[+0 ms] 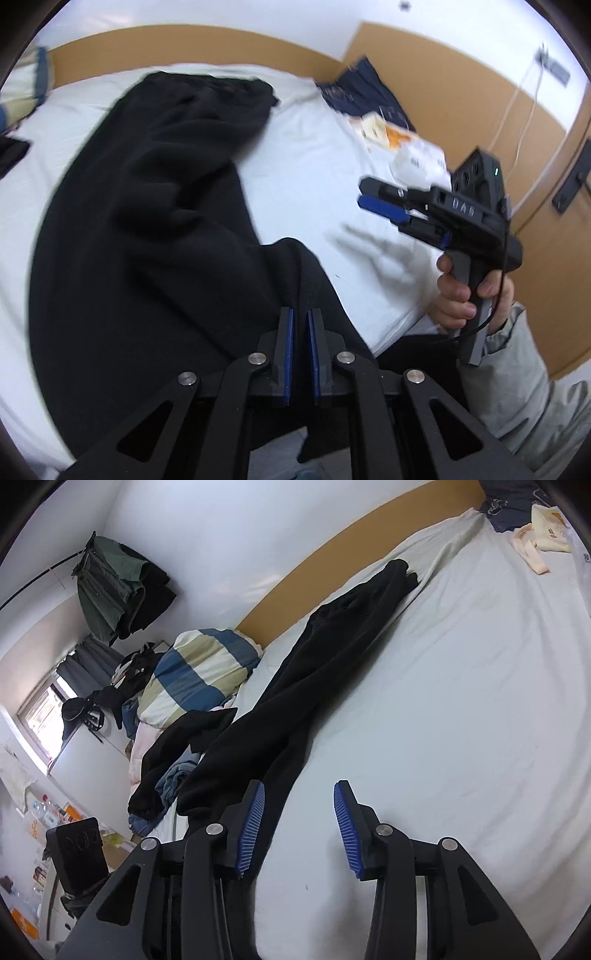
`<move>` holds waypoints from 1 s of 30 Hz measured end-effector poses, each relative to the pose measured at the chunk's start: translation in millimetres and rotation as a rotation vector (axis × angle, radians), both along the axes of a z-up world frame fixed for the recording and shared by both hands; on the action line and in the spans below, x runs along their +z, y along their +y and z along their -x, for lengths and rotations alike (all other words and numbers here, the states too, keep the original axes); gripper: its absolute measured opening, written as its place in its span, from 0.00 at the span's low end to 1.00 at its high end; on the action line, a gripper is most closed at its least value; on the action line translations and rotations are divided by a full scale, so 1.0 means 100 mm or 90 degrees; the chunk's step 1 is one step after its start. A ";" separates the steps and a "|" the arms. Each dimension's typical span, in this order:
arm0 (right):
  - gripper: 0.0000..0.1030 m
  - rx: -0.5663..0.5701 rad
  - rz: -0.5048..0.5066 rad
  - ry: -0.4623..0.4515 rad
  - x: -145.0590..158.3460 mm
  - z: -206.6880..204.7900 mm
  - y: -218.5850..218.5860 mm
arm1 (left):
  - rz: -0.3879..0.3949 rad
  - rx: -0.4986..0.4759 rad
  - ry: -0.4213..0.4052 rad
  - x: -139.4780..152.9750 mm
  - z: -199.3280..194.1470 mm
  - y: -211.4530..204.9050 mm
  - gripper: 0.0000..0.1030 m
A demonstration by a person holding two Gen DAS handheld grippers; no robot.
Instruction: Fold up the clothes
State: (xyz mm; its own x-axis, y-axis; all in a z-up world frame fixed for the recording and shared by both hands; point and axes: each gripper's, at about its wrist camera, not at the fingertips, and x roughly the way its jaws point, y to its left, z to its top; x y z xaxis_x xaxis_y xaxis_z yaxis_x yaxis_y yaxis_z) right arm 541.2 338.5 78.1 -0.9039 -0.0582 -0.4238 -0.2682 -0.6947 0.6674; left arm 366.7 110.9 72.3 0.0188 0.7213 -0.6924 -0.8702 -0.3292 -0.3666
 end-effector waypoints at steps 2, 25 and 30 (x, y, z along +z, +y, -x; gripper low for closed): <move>0.40 0.001 -0.004 -0.002 -0.01 -0.04 -0.04 | -0.012 0.042 0.003 0.06 0.03 -0.35 0.08; 0.59 -0.035 -0.035 -0.042 -0.06 -0.04 -0.08 | 0.098 0.061 0.173 0.33 0.35 -0.39 0.39; 0.61 -0.038 -0.034 -0.043 -0.05 -0.01 -0.07 | 0.241 0.042 0.235 -0.03 0.36 0.29 0.47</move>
State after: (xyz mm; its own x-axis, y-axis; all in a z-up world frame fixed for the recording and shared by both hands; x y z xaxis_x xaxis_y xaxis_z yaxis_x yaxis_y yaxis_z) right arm 542.2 331.2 72.8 -0.8741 0.0188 -0.4853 -0.3532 -0.7105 0.6086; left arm 331.1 139.5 69.8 -0.3119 0.4117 -0.8563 -0.8919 -0.4375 0.1145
